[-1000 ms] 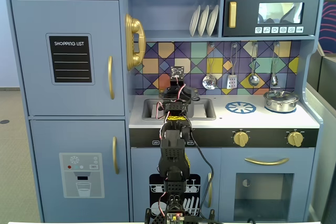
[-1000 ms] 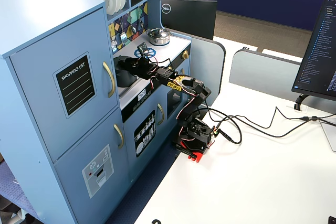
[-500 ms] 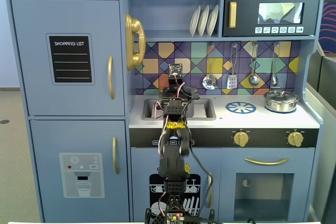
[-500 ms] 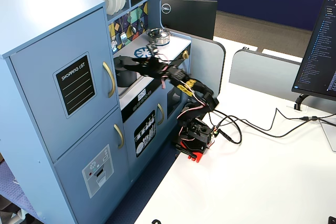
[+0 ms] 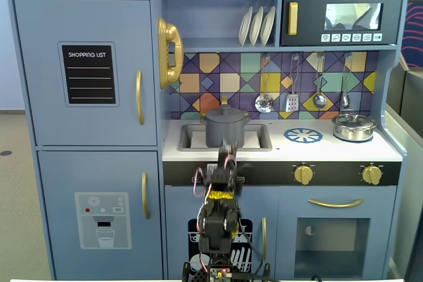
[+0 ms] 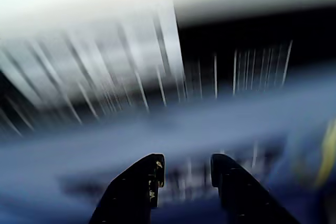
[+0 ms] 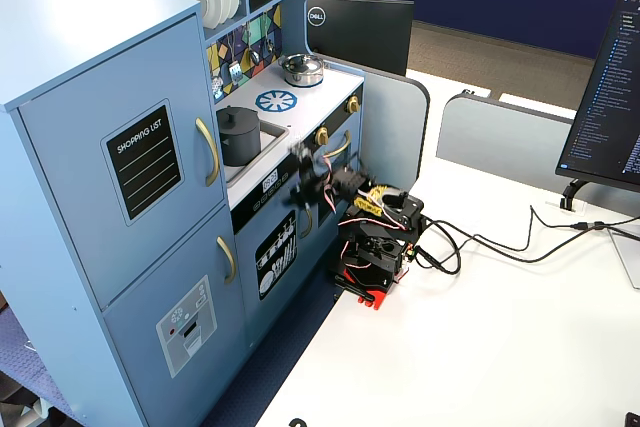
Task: Pick up the lid from the counter and put it on the gray recipient
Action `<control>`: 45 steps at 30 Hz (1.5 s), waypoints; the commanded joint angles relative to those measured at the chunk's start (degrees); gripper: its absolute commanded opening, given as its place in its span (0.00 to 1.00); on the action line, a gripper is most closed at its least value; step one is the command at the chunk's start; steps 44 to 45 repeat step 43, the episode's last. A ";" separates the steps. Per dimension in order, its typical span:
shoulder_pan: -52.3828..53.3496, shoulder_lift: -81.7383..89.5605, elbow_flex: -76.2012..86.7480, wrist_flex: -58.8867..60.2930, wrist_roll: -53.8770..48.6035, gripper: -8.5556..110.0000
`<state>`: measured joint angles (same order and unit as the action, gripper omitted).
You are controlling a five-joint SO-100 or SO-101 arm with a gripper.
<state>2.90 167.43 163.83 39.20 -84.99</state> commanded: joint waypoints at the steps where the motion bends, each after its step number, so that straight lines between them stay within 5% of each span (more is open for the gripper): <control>1: -3.16 7.12 6.42 7.38 -2.55 0.07; 6: -5.10 12.04 8.09 26.72 -0.53 0.07; 17: -4.57 14.68 8.09 47.90 -0.44 0.07; 45: -0.35 14.68 8.09 48.43 -1.58 0.10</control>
